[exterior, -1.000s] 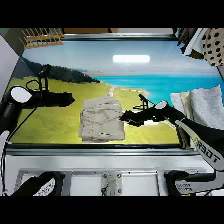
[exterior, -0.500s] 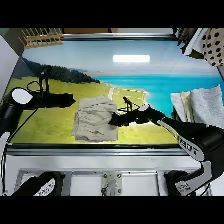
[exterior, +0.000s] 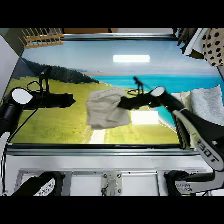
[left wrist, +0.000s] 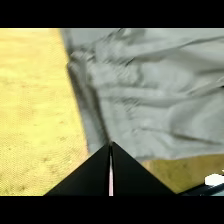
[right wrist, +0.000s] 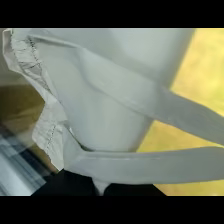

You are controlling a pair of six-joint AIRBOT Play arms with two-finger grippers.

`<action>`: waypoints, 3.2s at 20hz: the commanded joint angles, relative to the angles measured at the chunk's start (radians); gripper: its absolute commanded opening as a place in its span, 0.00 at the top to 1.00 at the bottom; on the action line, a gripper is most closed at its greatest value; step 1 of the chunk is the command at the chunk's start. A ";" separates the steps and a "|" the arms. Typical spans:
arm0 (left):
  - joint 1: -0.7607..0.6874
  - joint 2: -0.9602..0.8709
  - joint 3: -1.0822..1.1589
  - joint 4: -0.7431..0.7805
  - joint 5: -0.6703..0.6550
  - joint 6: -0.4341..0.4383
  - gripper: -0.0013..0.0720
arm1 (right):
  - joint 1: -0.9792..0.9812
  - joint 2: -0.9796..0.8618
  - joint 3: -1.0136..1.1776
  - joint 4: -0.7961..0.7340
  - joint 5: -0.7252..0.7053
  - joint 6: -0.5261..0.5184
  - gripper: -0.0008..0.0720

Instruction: Fold the clothes and pants, and hang the long-sleeved shirts on hangers.

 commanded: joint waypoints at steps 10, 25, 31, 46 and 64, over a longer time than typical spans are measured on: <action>-0.001 0.000 0.000 0.000 -0.005 -0.005 0.98 | -0.694 0.232 0.463 -0.328 0.198 0.230 0.97; -0.001 0.000 -0.001 0.002 -0.017 -0.003 0.98 | -0.895 0.505 0.126 -0.851 0.537 0.337 0.97; -0.001 0.000 -0.001 0.008 -0.025 -0.003 0.98 | -0.966 0.558 -0.086 -0.916 0.513 0.337 0.97; -0.001 0.000 -0.001 0.006 -0.025 -0.003 0.98 | -0.848 0.846 0.016 -0.772 0.273 0.291 0.02; -0.001 0.000 -0.001 0.006 -0.014 -0.003 0.98 | -0.324 0.740 -0.063 -0.577 0.296 0.198 0.62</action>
